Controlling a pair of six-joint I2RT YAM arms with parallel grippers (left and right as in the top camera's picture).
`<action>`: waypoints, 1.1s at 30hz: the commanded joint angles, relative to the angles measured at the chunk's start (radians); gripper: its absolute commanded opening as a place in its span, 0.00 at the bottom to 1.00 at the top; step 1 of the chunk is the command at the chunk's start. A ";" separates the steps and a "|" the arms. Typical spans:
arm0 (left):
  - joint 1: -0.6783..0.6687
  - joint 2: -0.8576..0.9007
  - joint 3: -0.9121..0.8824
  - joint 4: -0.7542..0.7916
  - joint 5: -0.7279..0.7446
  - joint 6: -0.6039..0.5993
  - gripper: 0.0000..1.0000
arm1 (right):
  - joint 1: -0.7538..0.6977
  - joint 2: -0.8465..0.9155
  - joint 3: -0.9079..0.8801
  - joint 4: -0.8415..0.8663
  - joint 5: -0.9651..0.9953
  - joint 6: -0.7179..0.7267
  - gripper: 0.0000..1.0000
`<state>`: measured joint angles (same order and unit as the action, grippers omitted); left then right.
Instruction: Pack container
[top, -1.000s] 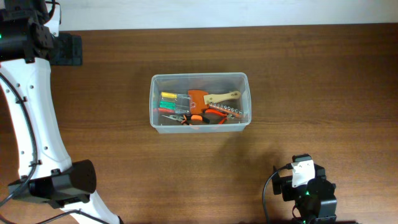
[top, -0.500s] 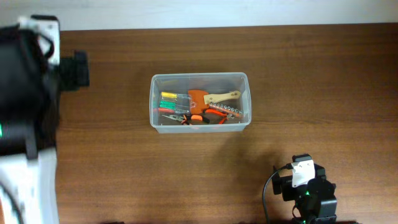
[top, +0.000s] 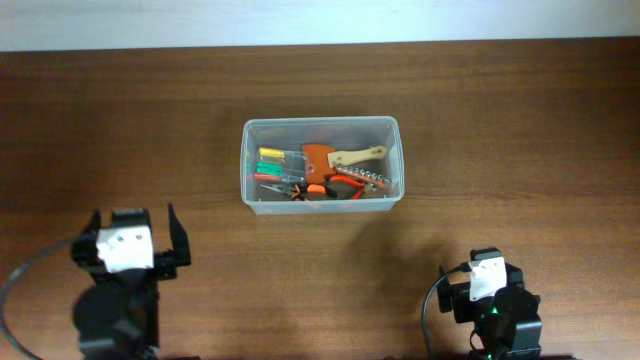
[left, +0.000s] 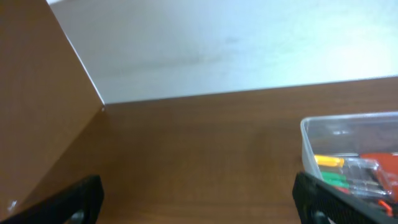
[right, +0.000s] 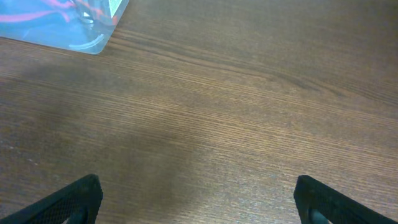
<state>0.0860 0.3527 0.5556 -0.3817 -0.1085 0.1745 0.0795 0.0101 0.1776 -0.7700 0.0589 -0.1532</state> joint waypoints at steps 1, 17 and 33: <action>0.002 -0.161 -0.212 0.079 0.020 -0.006 0.99 | 0.003 -0.007 -0.010 0.001 -0.003 0.013 0.99; 0.002 -0.303 -0.536 0.288 0.157 -0.005 0.99 | 0.003 -0.007 -0.010 0.001 -0.003 0.013 0.99; 0.002 -0.303 -0.536 0.288 0.158 -0.005 0.99 | 0.003 -0.007 -0.010 0.000 -0.003 0.013 0.99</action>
<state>0.0860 0.0605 0.0280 -0.1005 0.0311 0.1745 0.0795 0.0101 0.1772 -0.7700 0.0589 -0.1535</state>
